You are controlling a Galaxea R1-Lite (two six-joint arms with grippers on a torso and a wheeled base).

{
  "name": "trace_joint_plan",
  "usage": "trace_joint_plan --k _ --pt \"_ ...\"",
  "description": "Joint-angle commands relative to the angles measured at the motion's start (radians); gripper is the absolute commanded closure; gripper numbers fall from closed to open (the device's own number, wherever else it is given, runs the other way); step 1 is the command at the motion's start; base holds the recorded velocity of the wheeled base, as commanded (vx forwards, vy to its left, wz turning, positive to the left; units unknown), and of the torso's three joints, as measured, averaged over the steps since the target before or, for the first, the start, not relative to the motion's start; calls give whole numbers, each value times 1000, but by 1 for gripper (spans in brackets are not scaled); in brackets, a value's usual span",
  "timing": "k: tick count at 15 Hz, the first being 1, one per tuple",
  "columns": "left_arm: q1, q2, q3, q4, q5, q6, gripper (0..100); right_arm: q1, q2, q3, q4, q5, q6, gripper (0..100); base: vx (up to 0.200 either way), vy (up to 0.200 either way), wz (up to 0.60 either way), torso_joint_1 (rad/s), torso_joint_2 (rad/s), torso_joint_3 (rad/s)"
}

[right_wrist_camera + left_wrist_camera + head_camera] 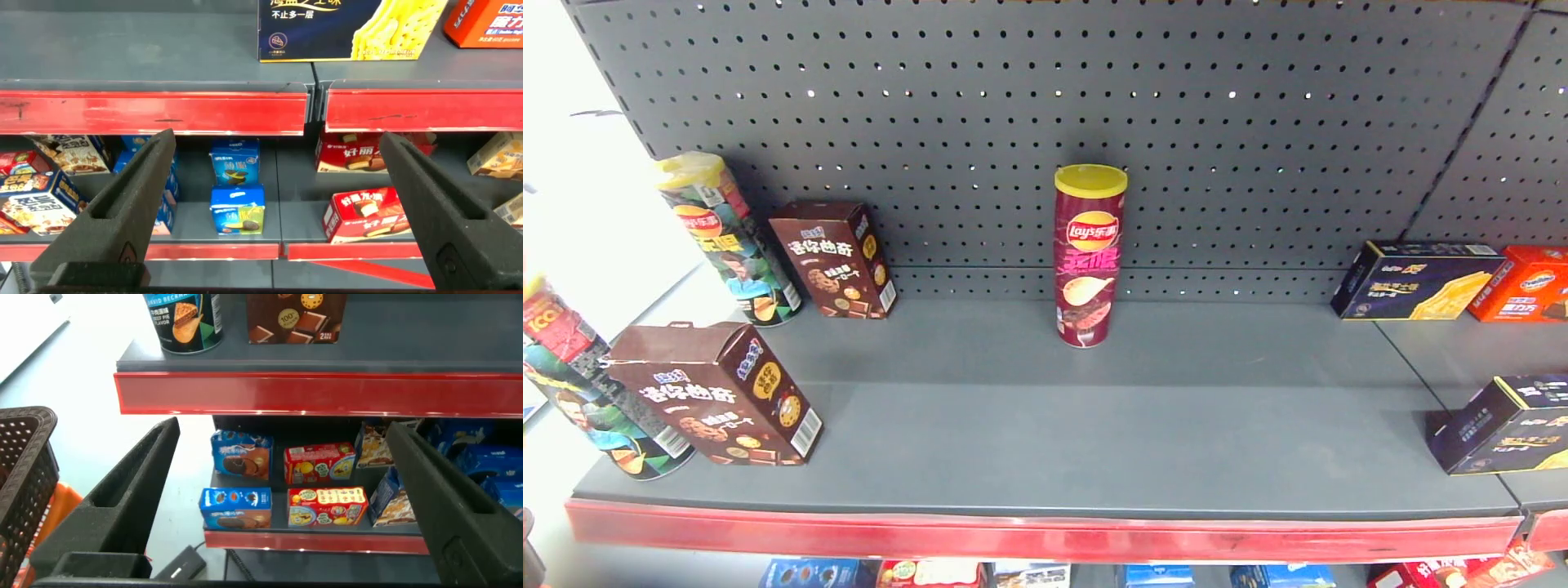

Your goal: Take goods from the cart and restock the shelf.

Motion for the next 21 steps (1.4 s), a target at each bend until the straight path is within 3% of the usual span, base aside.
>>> trace_joint_plan --k 1,3,15,21 --pt "0 2 0 0 0 0 0 0 1 0 0 0 -1 0 0 0 0 0 0 0" --pt "0 2 0 0 0 0 0 0 1 0 0 0 1 0 0 0 0 0 0 0" --pt "0 2 0 0 -3 2 0 0 1 0 0 -3 -2 0 0 0 600 4 2 3" --pt "0 2 0 0 -4 3 0 0 1 0 0 -3 2 0 0 0 0 0 0 0"
